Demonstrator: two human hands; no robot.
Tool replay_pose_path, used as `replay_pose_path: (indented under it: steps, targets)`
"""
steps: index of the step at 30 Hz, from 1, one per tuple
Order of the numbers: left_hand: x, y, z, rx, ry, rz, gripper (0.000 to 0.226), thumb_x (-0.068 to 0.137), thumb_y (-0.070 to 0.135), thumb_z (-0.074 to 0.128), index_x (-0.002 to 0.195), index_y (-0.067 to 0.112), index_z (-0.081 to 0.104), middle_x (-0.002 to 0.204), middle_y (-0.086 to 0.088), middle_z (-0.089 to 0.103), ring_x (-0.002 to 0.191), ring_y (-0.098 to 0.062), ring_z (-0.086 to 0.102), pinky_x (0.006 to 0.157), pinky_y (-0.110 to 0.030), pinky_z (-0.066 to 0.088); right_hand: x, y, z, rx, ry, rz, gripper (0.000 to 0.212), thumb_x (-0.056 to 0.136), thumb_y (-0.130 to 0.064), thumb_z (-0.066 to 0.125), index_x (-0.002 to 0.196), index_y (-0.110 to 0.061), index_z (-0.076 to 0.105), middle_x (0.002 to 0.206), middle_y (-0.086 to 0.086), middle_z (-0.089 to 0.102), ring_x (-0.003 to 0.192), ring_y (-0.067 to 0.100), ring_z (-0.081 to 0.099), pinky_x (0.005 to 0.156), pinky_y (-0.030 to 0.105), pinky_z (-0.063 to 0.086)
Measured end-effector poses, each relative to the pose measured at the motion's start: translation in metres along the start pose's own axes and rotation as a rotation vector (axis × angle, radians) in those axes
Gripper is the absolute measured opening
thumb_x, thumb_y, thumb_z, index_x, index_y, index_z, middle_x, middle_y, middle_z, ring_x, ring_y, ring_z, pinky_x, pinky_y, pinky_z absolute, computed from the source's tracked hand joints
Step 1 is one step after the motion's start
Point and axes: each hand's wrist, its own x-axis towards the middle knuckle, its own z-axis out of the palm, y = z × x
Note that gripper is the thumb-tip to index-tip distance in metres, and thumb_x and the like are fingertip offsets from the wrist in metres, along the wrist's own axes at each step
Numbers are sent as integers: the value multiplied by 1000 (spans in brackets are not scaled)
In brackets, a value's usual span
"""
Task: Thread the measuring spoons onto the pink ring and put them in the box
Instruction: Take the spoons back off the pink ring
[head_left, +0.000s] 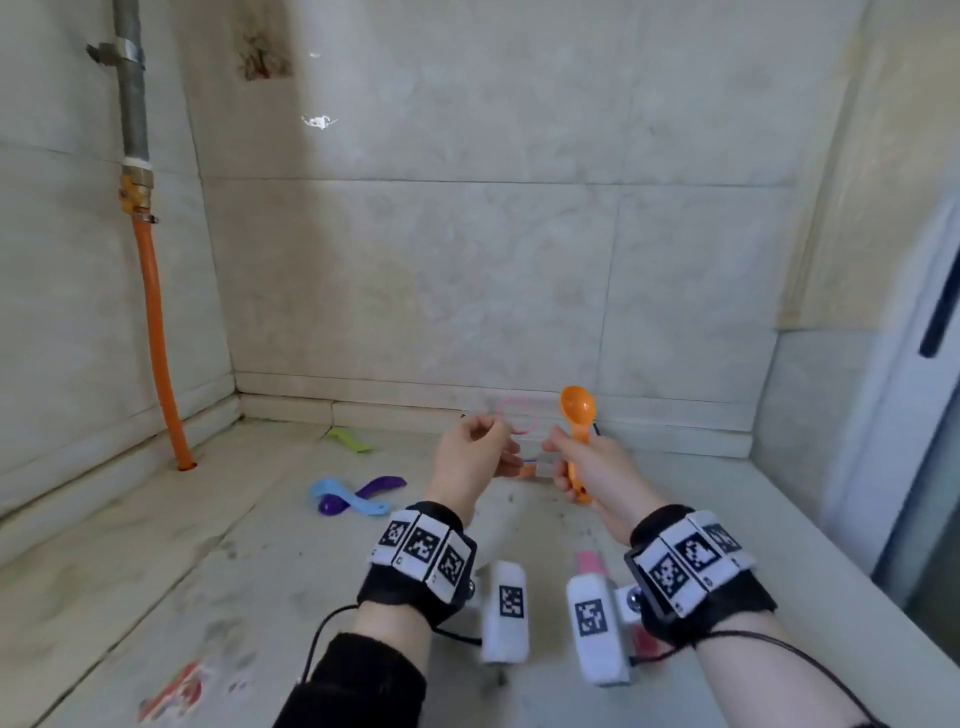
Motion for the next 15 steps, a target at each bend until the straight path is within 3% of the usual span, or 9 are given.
replay_pose_path:
  steps: [5, 8, 15]
  targets:
    - [4, -10, 13, 72, -38, 33, 20, 88, 5, 56, 68, 7, 60, 60, -9, 63, 53, -19, 62, 56, -26, 57, 5, 15, -17, 226, 10, 20, 30, 95, -34, 58, 98, -6, 66, 69, 1, 57, 48, 8, 47, 41, 18, 36]
    - [3, -11, 11, 83, -120, 18, 16, 85, 4, 56, 70, 6, 61, 61, -9, 63, 56, -19, 62, 59, -27, 57, 5, 11, -17, 204, -14, -30, 31, 90, -36, 65, 98, -6, 70, 74, -1, 62, 52, 8, 48, 45, 20, 37]
    - [3, -14, 11, 64, -187, 25, 12, 88, 8, 59, 78, 4, 63, 73, -12, 67, 61, -19, 66, 62, -26, 56, -2, 11, -16, 199, 33, -112, 20, 89, -20, 68, 94, -1, 71, 64, -2, 64, 48, 5, 46, 44, 16, 39]
